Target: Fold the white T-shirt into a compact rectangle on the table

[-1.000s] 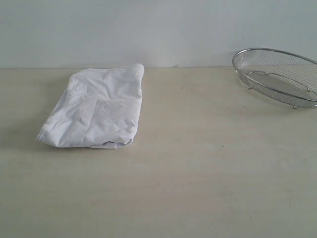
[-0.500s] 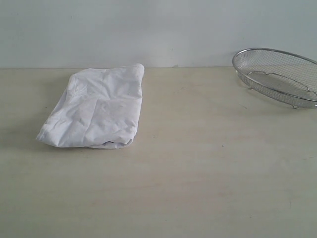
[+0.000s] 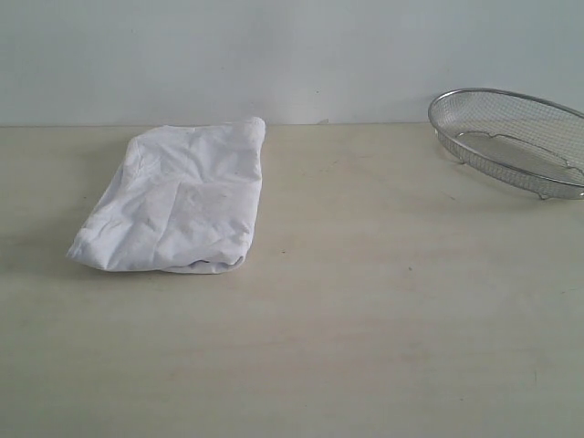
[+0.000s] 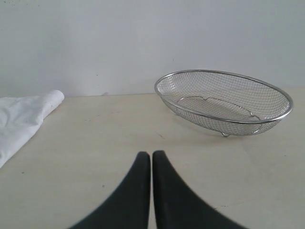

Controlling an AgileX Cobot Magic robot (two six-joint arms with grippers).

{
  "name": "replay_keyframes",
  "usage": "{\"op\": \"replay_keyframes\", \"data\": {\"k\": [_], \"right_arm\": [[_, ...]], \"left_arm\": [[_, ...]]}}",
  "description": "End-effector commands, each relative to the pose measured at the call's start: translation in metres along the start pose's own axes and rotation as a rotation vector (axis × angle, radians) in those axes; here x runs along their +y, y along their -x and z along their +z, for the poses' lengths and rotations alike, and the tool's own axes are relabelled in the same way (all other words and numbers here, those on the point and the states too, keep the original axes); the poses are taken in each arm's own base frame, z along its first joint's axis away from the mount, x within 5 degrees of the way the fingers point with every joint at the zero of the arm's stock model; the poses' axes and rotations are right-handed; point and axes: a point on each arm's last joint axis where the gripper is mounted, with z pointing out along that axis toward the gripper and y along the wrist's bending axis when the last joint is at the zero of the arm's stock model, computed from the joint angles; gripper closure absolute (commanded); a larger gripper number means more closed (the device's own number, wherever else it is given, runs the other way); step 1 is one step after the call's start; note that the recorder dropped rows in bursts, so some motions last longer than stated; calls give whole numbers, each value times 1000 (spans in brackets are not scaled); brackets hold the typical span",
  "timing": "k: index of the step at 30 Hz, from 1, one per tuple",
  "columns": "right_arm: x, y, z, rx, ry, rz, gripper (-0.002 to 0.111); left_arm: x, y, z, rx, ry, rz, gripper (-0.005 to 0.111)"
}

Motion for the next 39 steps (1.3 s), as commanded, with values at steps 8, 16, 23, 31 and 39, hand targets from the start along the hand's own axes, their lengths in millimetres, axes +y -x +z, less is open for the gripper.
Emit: {"op": "replay_keyframes", "data": {"k": [8, 16, 23, 31, 39], "right_arm": [[-1, -5, -2, 36, -15, -26, 109], [-8, -4, -7, -1, -93, 25, 109], [-9, -14, -7, 112, -102, -22, 109], [-9, -19, -8, 165, -102, -42, 109], [-9, -20, -10, 170, -100, -44, 109]], "left_arm": [[0, -1, -1, -2, -3, 2, 102], [0, -1, -1, -2, -3, 2, 102], [0, -1, -1, -2, -3, 2, 102], [0, -1, -1, -2, -3, 2, 102], [0, -1, -1, -2, -3, 2, 102]]}}
